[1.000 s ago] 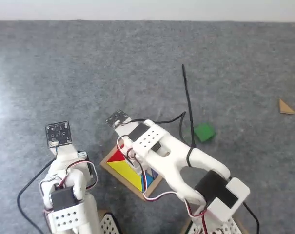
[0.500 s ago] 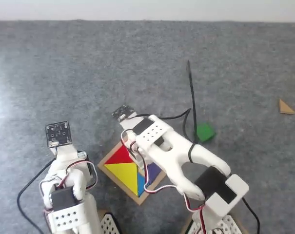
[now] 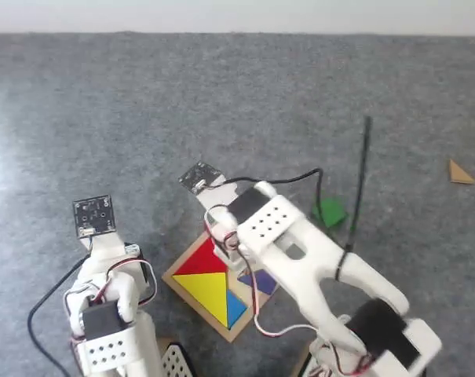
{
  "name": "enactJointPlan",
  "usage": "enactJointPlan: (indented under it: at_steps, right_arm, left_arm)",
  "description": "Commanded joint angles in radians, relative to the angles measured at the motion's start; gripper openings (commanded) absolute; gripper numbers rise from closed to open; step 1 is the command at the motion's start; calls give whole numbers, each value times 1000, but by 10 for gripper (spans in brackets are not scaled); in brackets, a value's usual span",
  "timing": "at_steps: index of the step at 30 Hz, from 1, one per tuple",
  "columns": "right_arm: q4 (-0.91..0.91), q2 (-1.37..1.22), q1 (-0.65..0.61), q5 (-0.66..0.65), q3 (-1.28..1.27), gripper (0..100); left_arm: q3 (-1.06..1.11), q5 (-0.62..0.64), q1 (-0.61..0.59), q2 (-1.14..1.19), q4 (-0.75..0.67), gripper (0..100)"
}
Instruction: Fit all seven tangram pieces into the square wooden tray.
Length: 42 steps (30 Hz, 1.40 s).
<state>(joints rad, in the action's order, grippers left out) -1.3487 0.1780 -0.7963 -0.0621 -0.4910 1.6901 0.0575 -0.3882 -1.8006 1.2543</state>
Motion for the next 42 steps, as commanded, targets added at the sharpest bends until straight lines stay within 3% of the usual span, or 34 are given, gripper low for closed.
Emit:
enactJointPlan:
  at_steps: [1,5,8,12,18,28,37,42]
  right_arm:
    - [-13,87,105,-60,15,7]
    - [-54,99,185,-115,9,9]
    - [-117,102,113,-143,6,18]
    - [-96,102,-30,-173,-74,123]
    - [-7,93,-48,-307,-167,276]
    - [97,97,-73,-236,-204,385]
    - [64,90,-209,-175,-226,384]
    - [120,81,-139,-192,-281,384]
  left_arm:
    - [-7,-5,-3,-18,8,13]
    - [-7,-5,-3,-18,8,13]
    - [-7,-5,-3,-18,8,13]
    - [-7,-5,-3,-18,8,13]
    - [-7,-5,-3,-18,8,13]
    - [-7,-5,-3,-18,8,13]
    - [-7,-5,-3,-18,8,13]
    - [-7,-5,-3,-18,8,13]
